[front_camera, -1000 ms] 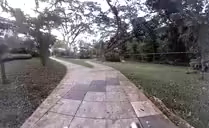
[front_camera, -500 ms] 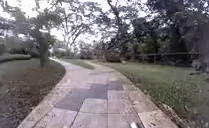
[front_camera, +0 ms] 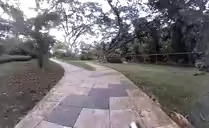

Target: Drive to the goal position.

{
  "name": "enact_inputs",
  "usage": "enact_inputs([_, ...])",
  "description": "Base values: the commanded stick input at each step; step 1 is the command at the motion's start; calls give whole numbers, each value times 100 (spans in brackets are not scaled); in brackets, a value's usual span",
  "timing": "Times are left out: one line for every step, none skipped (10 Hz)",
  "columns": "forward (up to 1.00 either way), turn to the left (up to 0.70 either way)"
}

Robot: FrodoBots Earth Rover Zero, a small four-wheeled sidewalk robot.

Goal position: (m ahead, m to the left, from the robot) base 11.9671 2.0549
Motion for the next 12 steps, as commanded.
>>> enact_inputs([70,0])
enact_inputs([70,-6])
enact_inputs([70,-7])
enact_inputs([70,-8])
enact_inputs([70,-8])
enact_inputs([70,-8])
enact_inputs([70,-7])
enact_inputs([70,-7])
enact_inputs([70,-6])
enact_inputs([70,-3])
enact_inputs([70,0])
enact_inputs([70,0])
